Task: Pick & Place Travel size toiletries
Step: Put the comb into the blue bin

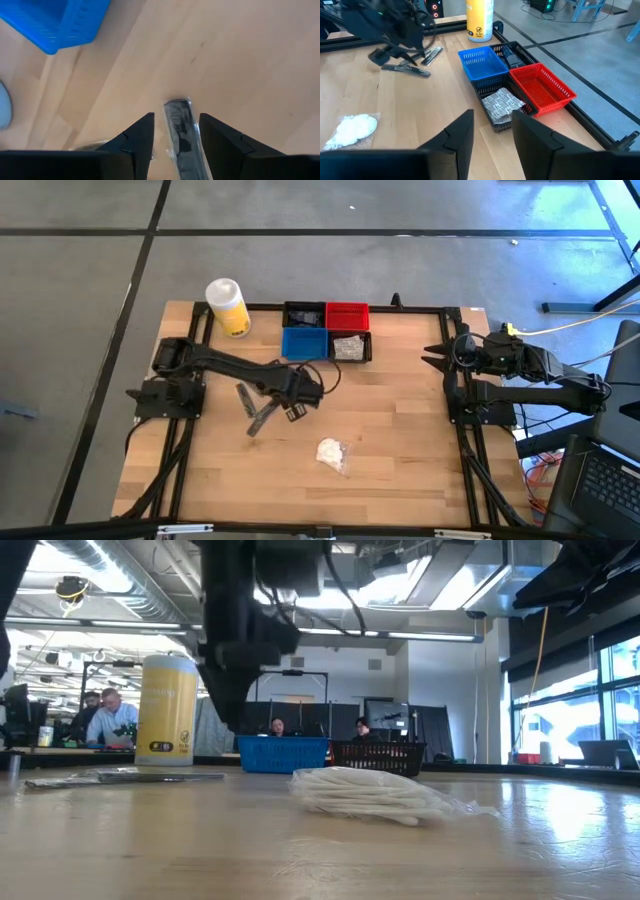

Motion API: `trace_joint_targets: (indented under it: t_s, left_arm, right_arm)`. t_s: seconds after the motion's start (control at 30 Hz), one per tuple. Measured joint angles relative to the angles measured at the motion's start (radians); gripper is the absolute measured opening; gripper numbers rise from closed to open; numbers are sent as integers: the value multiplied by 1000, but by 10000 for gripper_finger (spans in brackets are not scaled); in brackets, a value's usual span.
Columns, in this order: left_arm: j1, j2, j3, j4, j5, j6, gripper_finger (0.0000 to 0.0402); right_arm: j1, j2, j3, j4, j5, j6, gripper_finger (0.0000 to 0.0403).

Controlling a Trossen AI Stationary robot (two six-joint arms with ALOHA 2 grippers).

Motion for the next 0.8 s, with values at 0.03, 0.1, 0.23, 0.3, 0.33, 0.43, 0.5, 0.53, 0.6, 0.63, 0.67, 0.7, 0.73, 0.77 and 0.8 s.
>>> trace_joint_targets:
  t_s: [0.03, 0.1, 0.23, 0.3, 0.33, 0.43, 0.5, 0.53, 0.6, 0.63, 0.67, 0.7, 0.73, 0.77, 0.8]
  left_arm:
    - [12, 6, 0, 2, 9, 1, 149]
    - [33, 16, 0, 6, 38, 7, 146]
    - [60, 39, 0, 15, 68, 8, 146]
    - [66, 51, 0, 17, 70, 6, 147]
    - [67, 57, -2, 17, 73, 2, 148]
    - [68, 66, -36, 31, 95, -7, 147]
    - [71, 67, -69, 56, 122, -11, 145]
    - [73, 67, -90, 81, 143, -12, 145]
    - [77, 67, -127, 122, 177, -16, 146]
    - [79, 66, -142, 141, 189, -15, 147]
    - [79, 64, -155, 164, 202, -14, 147]
    - [79, 59, -168, 182, 212, -8, 148]
    - [81, 57, -177, 193, 220, -4, 148]
    - [83, 56, -180, 194, 223, -5, 147]
    - [86, 56, -184, 195, 223, -8, 147]
  right_arm:
    - [0, 0, 0, 0, 0, 0, 139]
    - [0, 0, 0, 0, 0, 0, 143]
    - [0, 0, 0, 0, 0, 0, 149]
    - [0, 0, 0, 0, 0, 0, 152]
    - [0, 0, 0, 0, 0, 0, 154]
    - [0, 0, 0, 0, 0, 0, 158]
    - [0, 0, 0, 0, 0, 0, 161]
    - [0, 0, 0, 0, 0, 0, 163]
    - [0, 0, 0, 0, 0, 0, 165]
    - [0, 0, 0, 0, 0, 0, 167]
    - [0, 0, 0, 0, 0, 0, 168]
    - [0, 0, 0, 0, 0, 0, 169]
    - [0, 0, 0, 0, 0, 0, 171]
    - [0, 0, 0, 0, 0, 0, 172]
    - [0, 0, 0, 0, 0, 0, 173]
